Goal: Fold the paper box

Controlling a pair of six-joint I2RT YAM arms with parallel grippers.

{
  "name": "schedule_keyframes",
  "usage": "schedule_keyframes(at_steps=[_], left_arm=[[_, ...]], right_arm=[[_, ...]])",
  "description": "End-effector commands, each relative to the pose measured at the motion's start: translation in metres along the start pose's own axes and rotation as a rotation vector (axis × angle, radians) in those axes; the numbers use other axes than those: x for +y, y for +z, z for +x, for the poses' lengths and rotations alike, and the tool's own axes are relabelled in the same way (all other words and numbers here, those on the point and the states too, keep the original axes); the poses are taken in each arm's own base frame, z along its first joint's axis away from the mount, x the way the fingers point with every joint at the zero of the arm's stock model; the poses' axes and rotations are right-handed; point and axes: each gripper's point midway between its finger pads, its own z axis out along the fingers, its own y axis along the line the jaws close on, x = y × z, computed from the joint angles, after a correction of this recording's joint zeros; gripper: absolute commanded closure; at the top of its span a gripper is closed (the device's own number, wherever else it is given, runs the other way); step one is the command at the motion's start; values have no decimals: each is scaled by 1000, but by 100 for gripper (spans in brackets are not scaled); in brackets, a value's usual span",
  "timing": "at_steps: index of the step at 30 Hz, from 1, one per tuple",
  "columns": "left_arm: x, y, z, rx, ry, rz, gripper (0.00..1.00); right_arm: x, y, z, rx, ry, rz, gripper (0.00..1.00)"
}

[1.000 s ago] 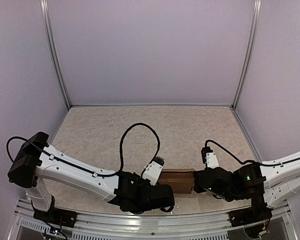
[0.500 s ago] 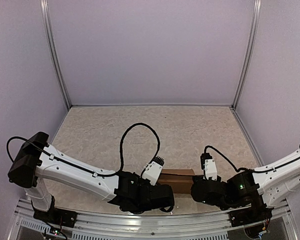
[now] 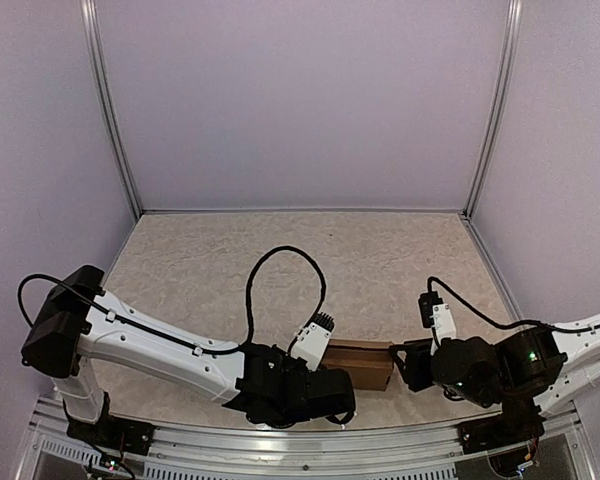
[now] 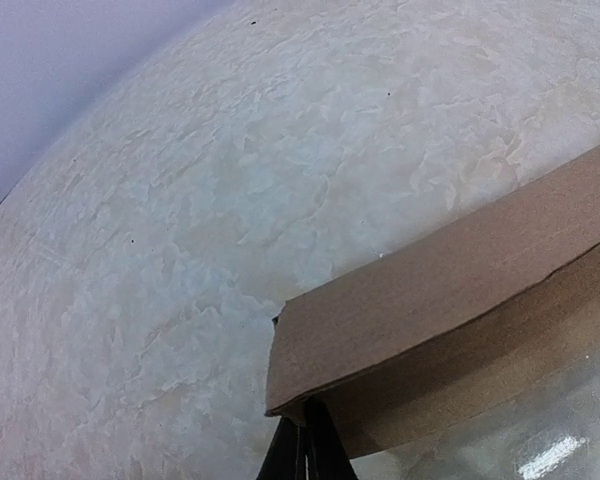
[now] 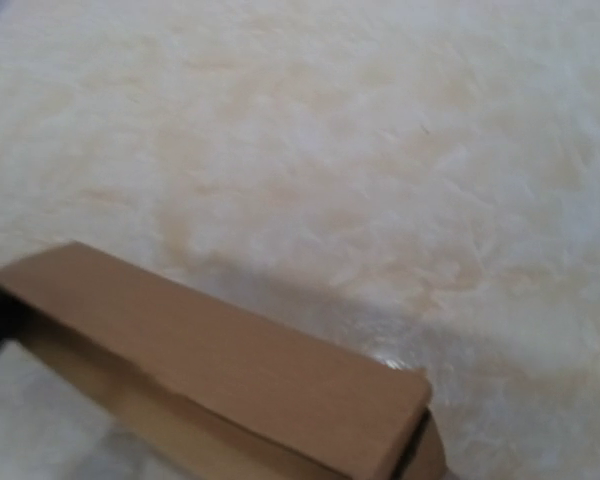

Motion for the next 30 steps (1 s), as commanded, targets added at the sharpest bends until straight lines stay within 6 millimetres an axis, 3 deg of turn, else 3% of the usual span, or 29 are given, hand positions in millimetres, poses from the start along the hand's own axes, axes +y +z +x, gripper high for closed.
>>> schedule_keyframes(at_steps=[1, 3, 7, 12, 16, 24, 30], left_arm=[[-14, 9, 39, 119, 81, 32, 100], [-15, 9, 37, 117, 81, 33, 100], [-18, 9, 34, 118, 80, 36, 100], [-18, 9, 35, 123, 82, 31, 100], [-16, 9, 36, 123, 77, 24, 100], [-15, 8, 38, 133, 60, 29, 100], [-16, 7, 36, 131, 51, 35, 100]], right_arm=[[0, -16, -17, -18, -85, -58, 66], [4, -22, -31, -45, -68, -83, 68], [12, -24, -52, -88, -52, -92, 85], [27, -5, -63, -87, -89, -34, 100], [44, 16, -66, -65, -140, -32, 100], [54, 50, -62, -75, -128, -25, 100], [48, 68, -47, -76, -103, 30, 100]])
